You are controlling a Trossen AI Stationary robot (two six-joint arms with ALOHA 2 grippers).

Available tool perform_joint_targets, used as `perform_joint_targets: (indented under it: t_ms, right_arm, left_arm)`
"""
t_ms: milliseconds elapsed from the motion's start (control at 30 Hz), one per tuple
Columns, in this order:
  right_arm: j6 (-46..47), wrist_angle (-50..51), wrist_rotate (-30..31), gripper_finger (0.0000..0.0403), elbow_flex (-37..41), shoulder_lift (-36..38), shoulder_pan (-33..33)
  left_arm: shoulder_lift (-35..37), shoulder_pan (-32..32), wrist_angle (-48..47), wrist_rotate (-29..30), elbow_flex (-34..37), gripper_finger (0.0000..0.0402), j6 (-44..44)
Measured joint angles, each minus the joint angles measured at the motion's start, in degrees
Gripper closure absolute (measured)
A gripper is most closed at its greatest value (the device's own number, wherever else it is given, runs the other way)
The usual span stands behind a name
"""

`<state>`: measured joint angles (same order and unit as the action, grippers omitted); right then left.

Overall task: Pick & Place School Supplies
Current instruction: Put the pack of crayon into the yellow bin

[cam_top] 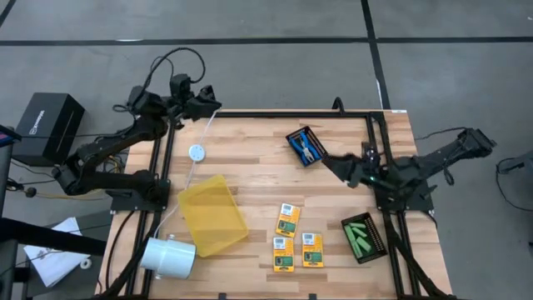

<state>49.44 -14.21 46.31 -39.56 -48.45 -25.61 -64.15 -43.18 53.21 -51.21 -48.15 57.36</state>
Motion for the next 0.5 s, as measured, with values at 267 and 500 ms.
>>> perform_joint_targets:
  t_ms: [267,500]
  right_arm:
    - [-18.22,-15.52,-11.14,0.0127,-0.01,-5.9,12.3]
    - [-17.93,-25.63,-24.28,0.0127,0.01,-11.69,19.98]
  left_arm:
    - [3.93,9.44,0.0,5.79,-2.16,0.0354,-1.15]
    - [7.09,15.66,-0.28,8.89,-2.8,0.0353,-5.86]
